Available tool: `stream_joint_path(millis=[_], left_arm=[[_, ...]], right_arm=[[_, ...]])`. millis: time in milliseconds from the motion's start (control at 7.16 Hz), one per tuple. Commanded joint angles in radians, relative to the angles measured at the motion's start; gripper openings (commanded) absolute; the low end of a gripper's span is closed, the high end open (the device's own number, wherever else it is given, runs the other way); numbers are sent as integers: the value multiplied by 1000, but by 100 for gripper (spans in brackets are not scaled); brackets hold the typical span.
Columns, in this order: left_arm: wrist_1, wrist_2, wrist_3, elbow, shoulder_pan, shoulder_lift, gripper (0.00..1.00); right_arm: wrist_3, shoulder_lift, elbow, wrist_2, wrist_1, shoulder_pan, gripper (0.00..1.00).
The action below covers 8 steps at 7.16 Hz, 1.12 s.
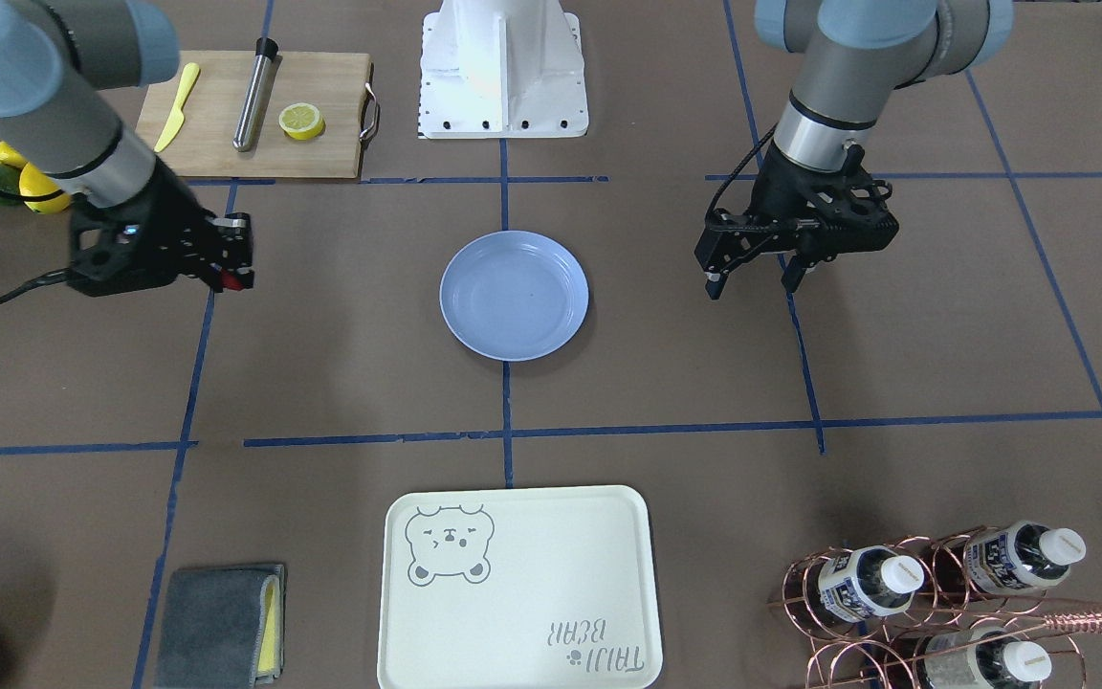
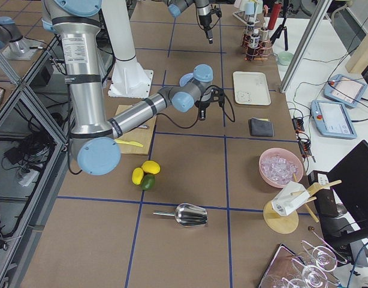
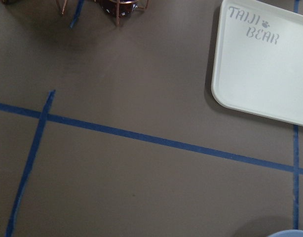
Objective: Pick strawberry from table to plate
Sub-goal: 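Lift the strawberry with the right gripper and carry it over the plate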
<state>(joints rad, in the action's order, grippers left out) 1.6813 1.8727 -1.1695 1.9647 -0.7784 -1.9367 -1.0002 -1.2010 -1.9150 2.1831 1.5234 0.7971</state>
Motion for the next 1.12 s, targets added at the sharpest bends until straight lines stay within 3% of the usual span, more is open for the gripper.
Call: stream_joint_path(millis=[0,279,559,978], left_arm=[[-46,70,237,-4,-88,59,100],[-48,74,444,-12,-181,139,100],[-46,94,556,-24,-246,165,100],[-46,98,557,-24,-248,165,100]], right_arm=[[-115,229,117,-80,70,-129,0],[-121,347,241,-210,70,-232,0],[-123,490,433,-262,64,-303,0],[-140,503,519,-325,-6,-357,0]])
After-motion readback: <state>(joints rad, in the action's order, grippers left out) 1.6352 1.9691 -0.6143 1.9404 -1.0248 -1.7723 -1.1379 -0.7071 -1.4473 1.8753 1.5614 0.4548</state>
